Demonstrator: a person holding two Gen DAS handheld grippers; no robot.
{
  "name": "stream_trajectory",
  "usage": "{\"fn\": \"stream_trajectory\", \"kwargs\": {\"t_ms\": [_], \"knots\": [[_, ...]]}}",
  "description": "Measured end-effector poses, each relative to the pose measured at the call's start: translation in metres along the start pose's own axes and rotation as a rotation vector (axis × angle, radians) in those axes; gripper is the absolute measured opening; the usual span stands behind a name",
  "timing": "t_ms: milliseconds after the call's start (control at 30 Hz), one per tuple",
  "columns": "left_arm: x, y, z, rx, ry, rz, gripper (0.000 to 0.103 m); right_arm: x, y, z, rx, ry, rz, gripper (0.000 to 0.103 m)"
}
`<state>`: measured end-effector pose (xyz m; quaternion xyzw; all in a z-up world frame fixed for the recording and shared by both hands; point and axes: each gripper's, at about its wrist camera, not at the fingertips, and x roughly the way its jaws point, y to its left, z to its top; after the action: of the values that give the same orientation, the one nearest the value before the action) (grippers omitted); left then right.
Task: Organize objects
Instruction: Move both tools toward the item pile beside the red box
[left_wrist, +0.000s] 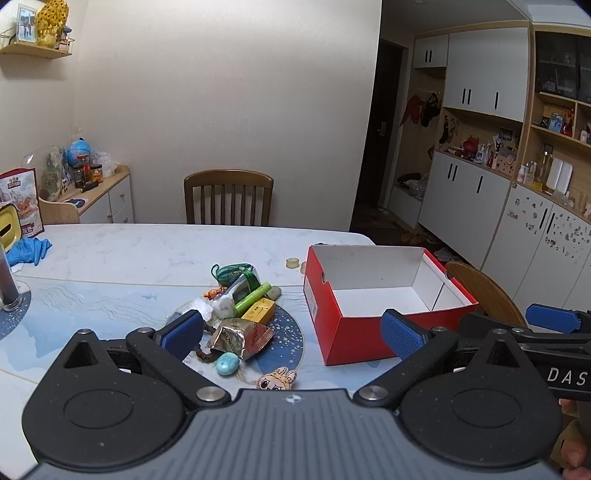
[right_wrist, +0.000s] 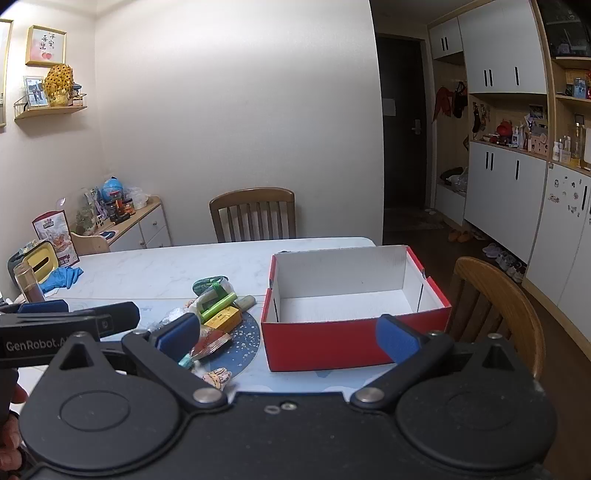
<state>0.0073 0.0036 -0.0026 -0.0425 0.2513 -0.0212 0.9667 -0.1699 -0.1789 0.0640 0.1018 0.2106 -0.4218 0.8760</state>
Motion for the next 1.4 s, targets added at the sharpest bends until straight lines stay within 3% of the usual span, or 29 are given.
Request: {"fn": "stream_trajectory", "kwargs": {"t_ms": [733, 1200, 1233, 1400], "knots": [[0.015, -0.003, 0.005, 0.014, -0.007, 0.005, 0.103, 0.015, 0.000, 0.010, 0.030, -0.013, -0.096, 0.101], [0.040, 0.025, 0.012, 0.000, 0.008, -0.021, 0.103, 0.043, 0.016, 0.013, -0.034, -0.006, -0.062, 0.101], [0.043, 0.029, 0.014, 0.000, 0.007, -0.026, 0.103, 0.047, 0.020, 0.015, 0.025, -0.024, -0.238, 0.101], [0.056, 0.043, 0.021, 0.018, 0.007, -0.036, 0.103, 0.062, 0.029, 0.023, 0.017, -0.015, -0.257, 0.101]]}}
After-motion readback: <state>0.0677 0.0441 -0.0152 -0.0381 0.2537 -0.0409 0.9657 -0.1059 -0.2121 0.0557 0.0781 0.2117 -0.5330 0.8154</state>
